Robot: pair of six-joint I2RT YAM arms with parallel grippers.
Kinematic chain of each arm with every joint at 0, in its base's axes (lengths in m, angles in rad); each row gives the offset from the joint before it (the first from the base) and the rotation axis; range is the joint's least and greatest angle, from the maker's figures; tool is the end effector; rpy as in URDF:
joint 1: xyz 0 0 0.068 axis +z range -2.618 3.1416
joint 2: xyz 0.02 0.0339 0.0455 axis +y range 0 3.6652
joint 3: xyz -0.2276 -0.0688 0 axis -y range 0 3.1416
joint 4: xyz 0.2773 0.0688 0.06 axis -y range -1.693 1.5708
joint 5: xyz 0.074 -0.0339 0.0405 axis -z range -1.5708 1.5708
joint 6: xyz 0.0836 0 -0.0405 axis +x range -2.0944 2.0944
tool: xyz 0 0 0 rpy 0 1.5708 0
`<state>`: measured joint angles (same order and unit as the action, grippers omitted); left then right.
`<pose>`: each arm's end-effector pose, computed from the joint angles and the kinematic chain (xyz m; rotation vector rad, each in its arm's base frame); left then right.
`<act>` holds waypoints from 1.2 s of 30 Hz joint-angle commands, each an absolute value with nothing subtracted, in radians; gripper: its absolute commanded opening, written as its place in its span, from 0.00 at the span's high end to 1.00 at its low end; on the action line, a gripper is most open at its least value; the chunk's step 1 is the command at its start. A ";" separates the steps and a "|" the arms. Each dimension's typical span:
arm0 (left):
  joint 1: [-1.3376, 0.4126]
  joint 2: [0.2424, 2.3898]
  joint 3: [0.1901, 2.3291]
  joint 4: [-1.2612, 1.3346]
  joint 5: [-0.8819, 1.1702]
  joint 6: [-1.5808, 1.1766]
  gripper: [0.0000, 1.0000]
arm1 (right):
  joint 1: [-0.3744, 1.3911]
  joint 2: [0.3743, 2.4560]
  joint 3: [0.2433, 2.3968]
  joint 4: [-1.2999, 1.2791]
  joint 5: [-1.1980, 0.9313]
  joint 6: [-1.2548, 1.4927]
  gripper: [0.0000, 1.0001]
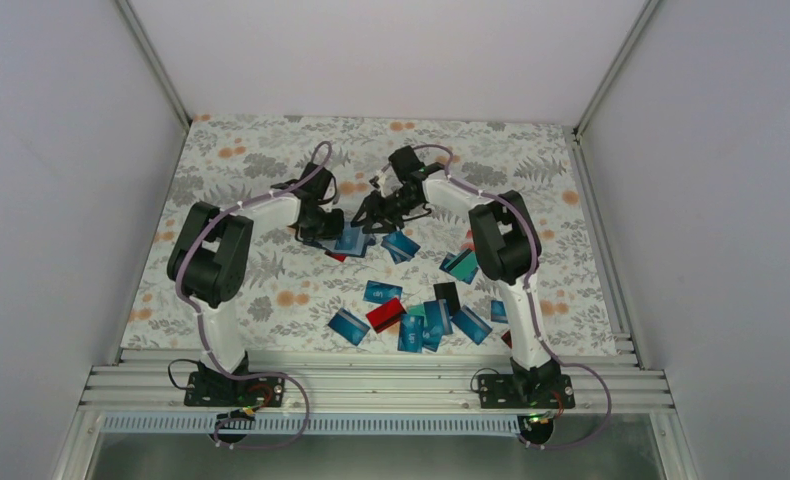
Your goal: Put the credit cards into the card holder
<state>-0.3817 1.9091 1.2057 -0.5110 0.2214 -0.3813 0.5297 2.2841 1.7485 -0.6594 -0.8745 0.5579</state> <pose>0.3645 -0.1661 0.0488 0.0577 2.8533 -0.4857 0.3860 0.3003 0.0770 0.2002 -2.6802 -1.3342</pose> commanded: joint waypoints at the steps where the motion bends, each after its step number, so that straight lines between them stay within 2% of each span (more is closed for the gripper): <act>1: -0.372 1.938 1.167 -0.501 0.228 -0.376 0.98 | 0.541 2.314 1.739 -0.658 -0.864 0.568 0.58; 36: -0.364 1.930 1.144 -0.491 0.249 -0.388 0.98 | 0.572 2.368 1.848 -0.734 -0.810 0.521 0.61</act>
<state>-0.3607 1.9079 1.1732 -0.4572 0.2554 -0.3828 0.5598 2.3402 1.8072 -0.7082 -0.8146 0.5377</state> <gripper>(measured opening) 0.025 0.399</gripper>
